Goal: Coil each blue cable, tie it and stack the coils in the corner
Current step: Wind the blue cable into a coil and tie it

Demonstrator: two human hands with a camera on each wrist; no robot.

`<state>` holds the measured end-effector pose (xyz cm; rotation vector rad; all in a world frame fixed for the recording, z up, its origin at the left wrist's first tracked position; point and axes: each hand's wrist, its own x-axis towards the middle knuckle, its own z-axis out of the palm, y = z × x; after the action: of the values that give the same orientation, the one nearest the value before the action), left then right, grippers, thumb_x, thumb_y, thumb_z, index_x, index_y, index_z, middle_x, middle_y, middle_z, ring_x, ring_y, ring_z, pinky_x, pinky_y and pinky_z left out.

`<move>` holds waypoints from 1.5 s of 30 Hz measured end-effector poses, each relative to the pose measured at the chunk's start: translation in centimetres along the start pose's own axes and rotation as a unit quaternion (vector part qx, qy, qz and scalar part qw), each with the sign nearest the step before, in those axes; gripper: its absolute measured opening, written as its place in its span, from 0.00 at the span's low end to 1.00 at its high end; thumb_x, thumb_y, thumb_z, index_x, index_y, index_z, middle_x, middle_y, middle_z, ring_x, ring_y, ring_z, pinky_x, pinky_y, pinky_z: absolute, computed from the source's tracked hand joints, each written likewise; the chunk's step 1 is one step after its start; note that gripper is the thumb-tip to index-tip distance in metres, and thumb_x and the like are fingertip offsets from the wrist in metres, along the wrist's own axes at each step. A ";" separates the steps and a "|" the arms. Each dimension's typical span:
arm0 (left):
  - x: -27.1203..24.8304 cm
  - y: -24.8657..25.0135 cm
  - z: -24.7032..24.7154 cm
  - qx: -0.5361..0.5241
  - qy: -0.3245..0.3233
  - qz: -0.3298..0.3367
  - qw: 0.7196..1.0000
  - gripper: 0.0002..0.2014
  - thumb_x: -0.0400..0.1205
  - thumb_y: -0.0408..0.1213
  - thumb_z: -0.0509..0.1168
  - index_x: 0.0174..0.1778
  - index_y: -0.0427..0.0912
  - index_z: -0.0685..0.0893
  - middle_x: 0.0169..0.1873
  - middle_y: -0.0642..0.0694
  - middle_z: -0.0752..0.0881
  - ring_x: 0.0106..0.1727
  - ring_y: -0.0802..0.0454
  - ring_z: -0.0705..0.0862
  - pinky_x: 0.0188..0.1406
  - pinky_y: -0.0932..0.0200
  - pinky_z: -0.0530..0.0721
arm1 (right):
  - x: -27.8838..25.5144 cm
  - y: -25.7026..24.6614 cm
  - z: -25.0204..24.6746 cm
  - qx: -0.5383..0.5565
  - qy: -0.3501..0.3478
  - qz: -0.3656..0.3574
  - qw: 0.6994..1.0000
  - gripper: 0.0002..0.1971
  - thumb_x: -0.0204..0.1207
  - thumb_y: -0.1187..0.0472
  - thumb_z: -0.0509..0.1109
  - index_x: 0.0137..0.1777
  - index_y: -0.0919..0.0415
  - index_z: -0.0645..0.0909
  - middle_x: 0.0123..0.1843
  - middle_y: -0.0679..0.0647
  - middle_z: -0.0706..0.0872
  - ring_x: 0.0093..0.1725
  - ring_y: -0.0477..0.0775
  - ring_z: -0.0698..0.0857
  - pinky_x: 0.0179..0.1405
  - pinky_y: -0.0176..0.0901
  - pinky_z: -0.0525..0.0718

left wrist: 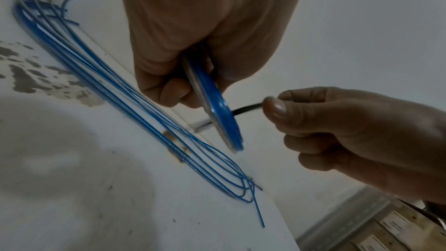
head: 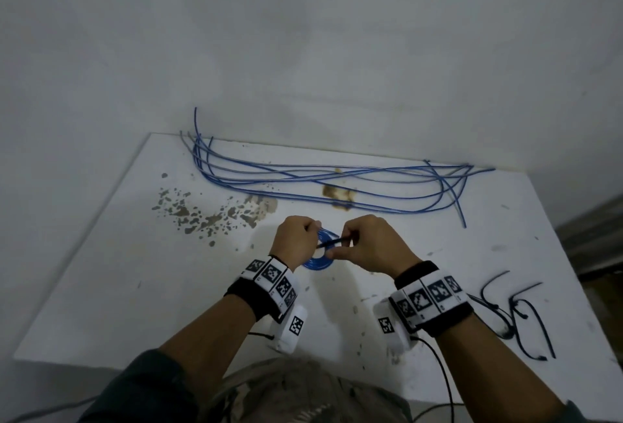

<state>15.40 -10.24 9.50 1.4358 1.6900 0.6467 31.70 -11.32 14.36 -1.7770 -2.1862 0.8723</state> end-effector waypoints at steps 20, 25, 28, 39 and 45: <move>3.1 -0.4 0.2 -0.079 -0.001 -0.040 0.996 0.18 0.85 0.39 0.62 0.35 0.32 0.88 0.29 0.40 0.86 0.30 0.46 0.80 0.37 0.50 0.82 | -0.1 -3.8 5.6 -0.235 0.081 -0.016 0.969 0.15 0.44 0.70 0.85 0.22 0.58 0.80 0.28 0.54 0.82 0.15 0.54 0.75 0.19 0.34 0.56; 3.3 -0.8 0.3 -0.112 0.008 -0.041 0.993 0.18 0.87 0.38 0.58 0.35 0.35 0.84 0.27 0.45 0.83 0.27 0.50 0.75 0.35 0.55 0.74 | 0.3 -3.5 5.8 -0.231 0.098 -0.032 0.967 0.16 0.45 0.70 0.86 0.22 0.59 0.80 0.27 0.54 0.80 0.15 0.55 0.74 0.19 0.34 0.55; 3.5 -0.7 0.3 -0.132 0.005 -0.060 0.989 0.15 0.88 0.38 0.59 0.41 0.33 0.85 0.29 0.44 0.83 0.30 0.50 0.77 0.38 0.56 0.75 | 0.5 -3.5 6.0 -0.231 0.108 -0.032 0.967 0.15 0.45 0.69 0.86 0.23 0.59 0.81 0.27 0.54 0.81 0.15 0.54 0.75 0.18 0.34 0.57; 4.1 -2.0 -0.4 -0.203 0.004 -0.069 0.977 0.12 0.87 0.34 0.61 0.46 0.44 0.91 0.28 0.47 0.82 0.31 0.51 0.76 0.36 0.59 0.74 | 0.1 -1.6 6.1 -0.193 0.190 -0.168 0.948 0.10 0.63 0.70 0.82 0.42 0.61 0.87 0.37 0.55 0.80 0.28 0.54 0.78 0.20 0.36 0.65; 3.5 -1.7 -0.3 -0.088 0.005 0.117 0.989 0.10 0.85 0.34 0.64 0.47 0.43 0.92 0.38 0.49 0.91 0.41 0.52 0.88 0.45 0.56 0.86 | 0.6 -1.2 3.1 0.250 0.214 -0.011 0.944 0.14 0.78 0.73 0.71 0.60 0.60 0.86 0.43 0.53 0.90 0.39 0.46 0.87 0.44 0.45 0.87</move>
<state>14.09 -7.24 7.43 1.5162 1.4440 0.9104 29.02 -11.85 12.40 -1.5087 -1.5397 0.8432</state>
